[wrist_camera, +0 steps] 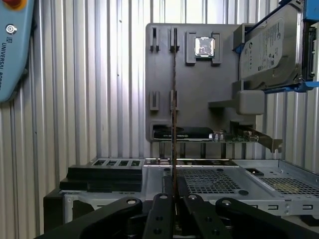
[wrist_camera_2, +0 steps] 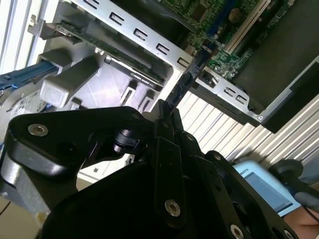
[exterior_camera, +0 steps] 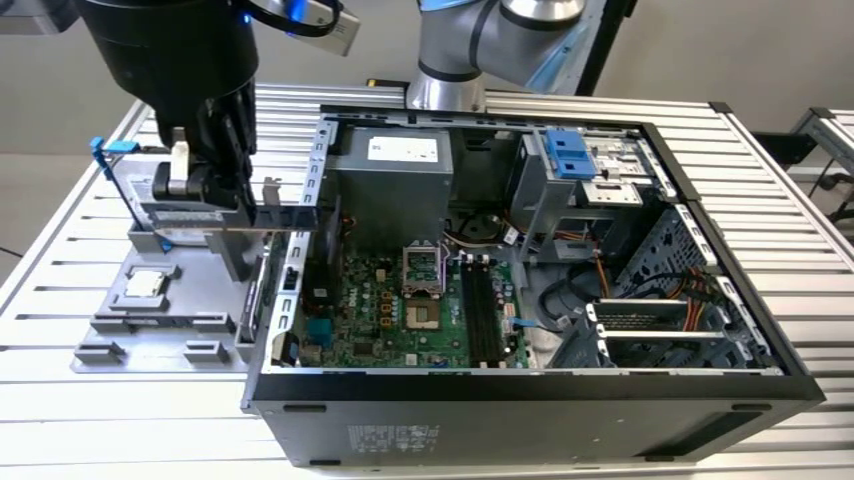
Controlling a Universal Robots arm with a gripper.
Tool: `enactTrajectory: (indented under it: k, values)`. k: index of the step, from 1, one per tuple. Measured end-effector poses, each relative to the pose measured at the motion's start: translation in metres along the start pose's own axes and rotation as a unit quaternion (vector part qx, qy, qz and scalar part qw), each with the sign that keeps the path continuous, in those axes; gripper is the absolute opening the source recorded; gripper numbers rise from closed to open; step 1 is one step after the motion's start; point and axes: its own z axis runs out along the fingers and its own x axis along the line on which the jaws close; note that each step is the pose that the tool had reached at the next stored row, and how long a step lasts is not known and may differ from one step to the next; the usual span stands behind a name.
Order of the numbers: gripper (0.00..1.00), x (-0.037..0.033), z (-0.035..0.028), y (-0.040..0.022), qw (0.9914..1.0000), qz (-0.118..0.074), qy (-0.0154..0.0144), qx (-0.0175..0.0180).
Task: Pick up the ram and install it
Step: 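Pick up the ram and move it above insertion slot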
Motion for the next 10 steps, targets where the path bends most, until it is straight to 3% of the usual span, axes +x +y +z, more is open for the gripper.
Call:
enactTrajectory:
  k: [10]
  values:
    - [0.0,-0.0015,0.0001,-0.005,1.0,0.0,0.0,0.0]
